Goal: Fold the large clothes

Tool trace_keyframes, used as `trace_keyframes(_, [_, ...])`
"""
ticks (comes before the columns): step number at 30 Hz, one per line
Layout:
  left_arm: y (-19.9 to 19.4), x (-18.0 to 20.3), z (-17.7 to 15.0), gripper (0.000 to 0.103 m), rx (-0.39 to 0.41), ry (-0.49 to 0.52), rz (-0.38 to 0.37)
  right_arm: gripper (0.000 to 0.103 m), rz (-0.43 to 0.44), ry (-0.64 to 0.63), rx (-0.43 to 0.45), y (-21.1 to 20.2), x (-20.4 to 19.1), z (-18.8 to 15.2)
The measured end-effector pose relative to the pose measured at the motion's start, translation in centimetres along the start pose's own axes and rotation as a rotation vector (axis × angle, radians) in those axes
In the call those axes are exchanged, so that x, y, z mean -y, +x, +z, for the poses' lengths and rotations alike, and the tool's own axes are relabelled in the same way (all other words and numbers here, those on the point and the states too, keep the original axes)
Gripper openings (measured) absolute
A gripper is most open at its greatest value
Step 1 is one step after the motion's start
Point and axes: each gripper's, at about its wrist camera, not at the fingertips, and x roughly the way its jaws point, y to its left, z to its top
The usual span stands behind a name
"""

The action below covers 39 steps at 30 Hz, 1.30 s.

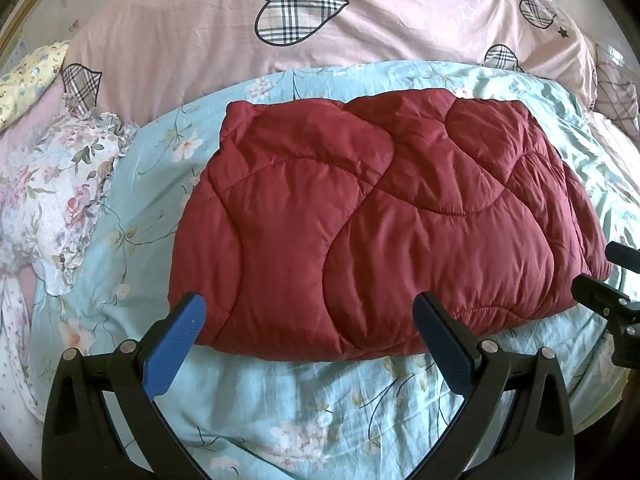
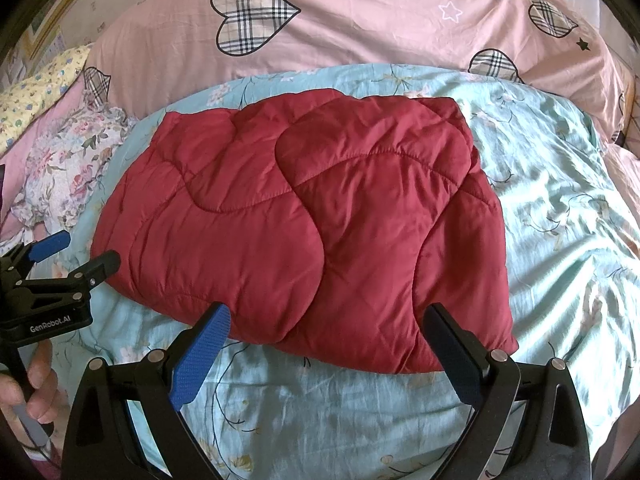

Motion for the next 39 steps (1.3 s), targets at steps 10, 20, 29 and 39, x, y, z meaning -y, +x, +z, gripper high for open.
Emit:
trace_keyframes(10, [-0.21, 0.25, 0.09, 0.103, 0.006, -0.004, 0.004, 0.098, 0.001, 0.000, 0.002, -0.10, -0.03, 0.06])
trace_keyframes(20, [-0.22, 0.24, 0.14, 0.103, 0.006, -0.015, 0.006, 0.098, 0.003, 0.001, 0.004, -0.17, 0.04, 0.11])
trace_keyframes(29, [0.07, 0.09, 0.20, 0.103, 0.004, -0.020, 0.007, 0.098, 0.002, 0.009, 0.004, -0.03, 0.44, 0.17])
trace_keyframes(39, [-0.13, 0.33, 0.12, 0.103, 0.008, -0.025, -0.011, 0.098, 0.013, 0.017, 0.007, 0.19, 0.77, 0.07])
